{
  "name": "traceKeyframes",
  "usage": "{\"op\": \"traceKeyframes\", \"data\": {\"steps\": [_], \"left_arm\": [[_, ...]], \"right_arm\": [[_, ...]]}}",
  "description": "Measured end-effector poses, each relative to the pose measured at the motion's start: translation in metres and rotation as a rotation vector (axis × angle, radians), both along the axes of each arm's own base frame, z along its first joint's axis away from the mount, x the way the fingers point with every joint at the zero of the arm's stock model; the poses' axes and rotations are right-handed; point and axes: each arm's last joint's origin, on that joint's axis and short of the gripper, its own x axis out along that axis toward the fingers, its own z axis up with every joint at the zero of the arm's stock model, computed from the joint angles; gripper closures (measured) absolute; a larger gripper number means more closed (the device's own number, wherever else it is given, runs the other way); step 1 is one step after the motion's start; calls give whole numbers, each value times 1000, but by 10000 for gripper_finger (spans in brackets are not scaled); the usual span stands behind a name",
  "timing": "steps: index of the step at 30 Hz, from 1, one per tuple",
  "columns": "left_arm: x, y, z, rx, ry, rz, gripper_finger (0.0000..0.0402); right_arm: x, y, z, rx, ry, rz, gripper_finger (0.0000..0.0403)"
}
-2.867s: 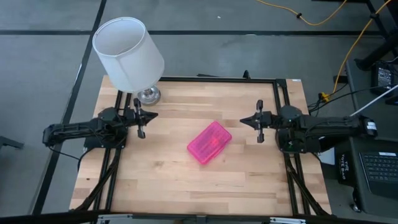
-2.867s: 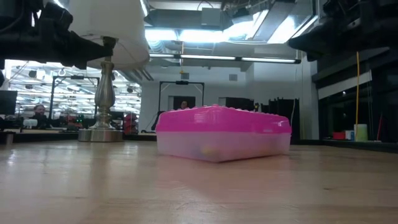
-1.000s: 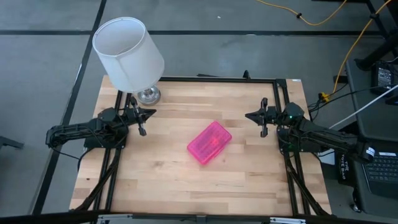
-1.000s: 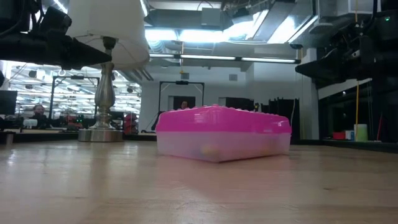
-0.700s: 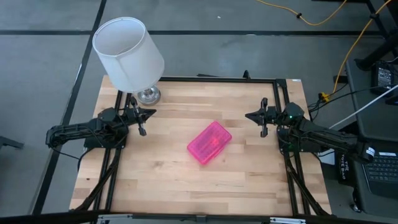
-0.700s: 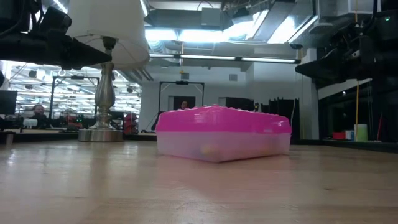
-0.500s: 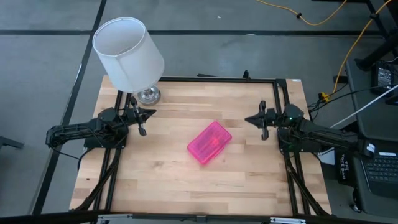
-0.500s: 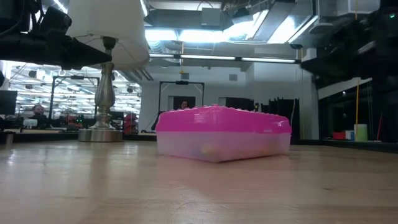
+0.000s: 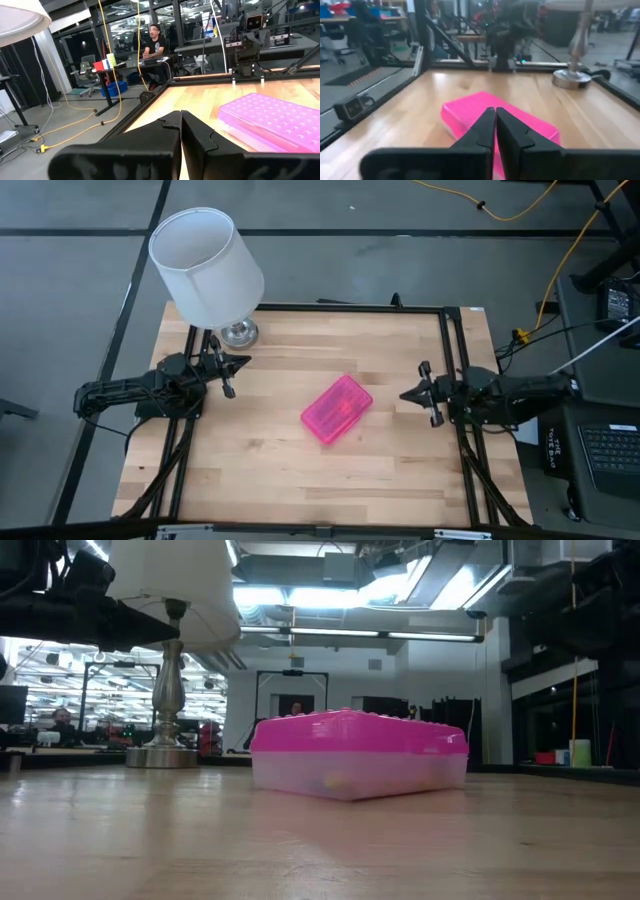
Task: Pick & place school supplies into a supply box
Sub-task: Return to Home Position
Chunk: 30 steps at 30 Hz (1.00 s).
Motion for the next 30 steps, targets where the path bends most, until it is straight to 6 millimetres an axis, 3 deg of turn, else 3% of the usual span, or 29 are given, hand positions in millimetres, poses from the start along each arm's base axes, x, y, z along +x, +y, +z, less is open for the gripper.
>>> {"op": "traceKeyframes", "data": {"steps": [30], "left_arm": [[0,0,0,0,0,-1,398]], "right_arm": [[-4,5,4,25,-48,52,383]]}}
